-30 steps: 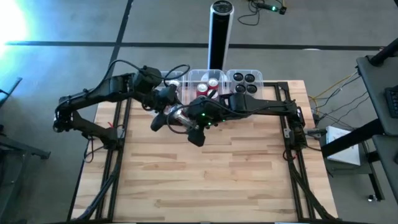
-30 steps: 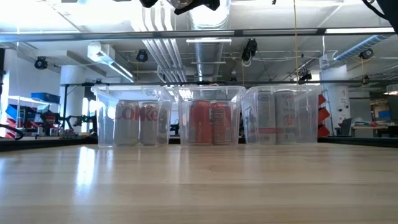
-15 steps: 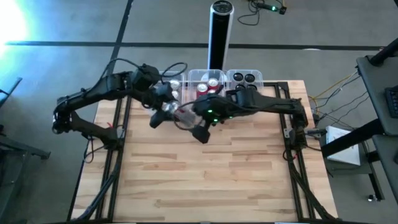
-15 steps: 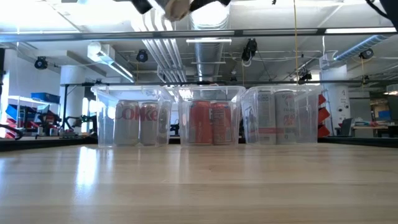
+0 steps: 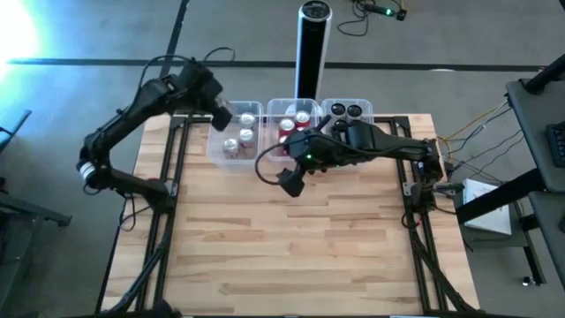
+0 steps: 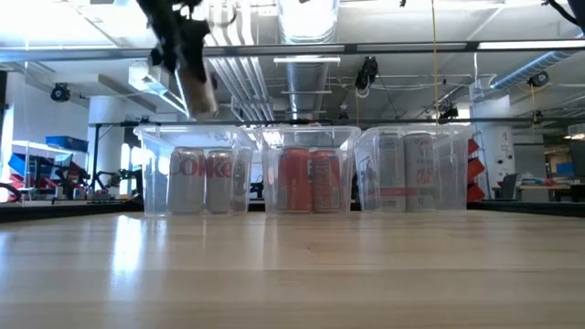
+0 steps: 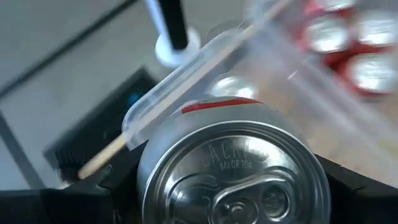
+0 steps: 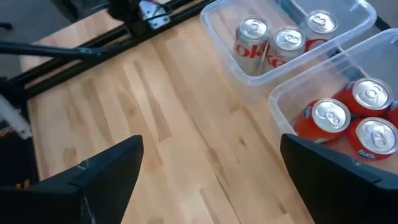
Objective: Sort soda cans
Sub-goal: Put the white soda can into the left transparent bin
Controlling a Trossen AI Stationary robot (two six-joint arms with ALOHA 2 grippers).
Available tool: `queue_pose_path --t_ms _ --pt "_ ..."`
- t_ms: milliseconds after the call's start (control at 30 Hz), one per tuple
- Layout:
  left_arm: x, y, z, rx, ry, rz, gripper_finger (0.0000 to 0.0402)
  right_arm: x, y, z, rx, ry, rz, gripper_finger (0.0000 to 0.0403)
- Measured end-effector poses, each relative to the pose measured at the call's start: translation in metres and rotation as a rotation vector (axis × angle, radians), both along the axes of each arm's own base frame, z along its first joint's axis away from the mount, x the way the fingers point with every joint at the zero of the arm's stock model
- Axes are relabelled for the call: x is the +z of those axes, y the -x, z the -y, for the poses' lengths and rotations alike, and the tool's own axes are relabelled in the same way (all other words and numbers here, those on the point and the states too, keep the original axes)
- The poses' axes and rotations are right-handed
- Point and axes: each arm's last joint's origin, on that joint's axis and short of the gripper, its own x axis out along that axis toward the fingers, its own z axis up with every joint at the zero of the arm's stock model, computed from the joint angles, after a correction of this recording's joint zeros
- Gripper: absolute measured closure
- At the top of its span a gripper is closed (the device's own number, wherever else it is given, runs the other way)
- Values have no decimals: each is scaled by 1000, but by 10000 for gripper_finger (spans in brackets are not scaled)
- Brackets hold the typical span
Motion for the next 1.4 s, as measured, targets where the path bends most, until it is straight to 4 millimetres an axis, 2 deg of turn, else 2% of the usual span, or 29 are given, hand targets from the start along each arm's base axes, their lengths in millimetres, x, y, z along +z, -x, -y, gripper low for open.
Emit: queue_pose_path --t_ms 100,167,300,400,600,833,1400 --pt "-24 8 -23 88 71 -19 116 -2 -2 0 -13 -10 -4 30" --pt "-31 9 -29 104 73 -21 116 -3 -3 -1 -12 -10 -5 30" --pt "-44 1 -31 7 59 -68 116 -5 -4 -1 -11 -10 -7 30" --pt "-44 -4 -33 -35 44 -50 116 -5 -5 -1 -12 -9 -6 30" --pt "-59 -10 -40 -56 91 -85 116 -6 -5 0 -13 -8 -7 30" --pt "-84 -18 -52 13 158 -135 116 -6 -7 0 -13 -8 3 29" --pt "-118 -33 -66 32 254 -185 116 -11 -9 0 -12 -7 -9 29"
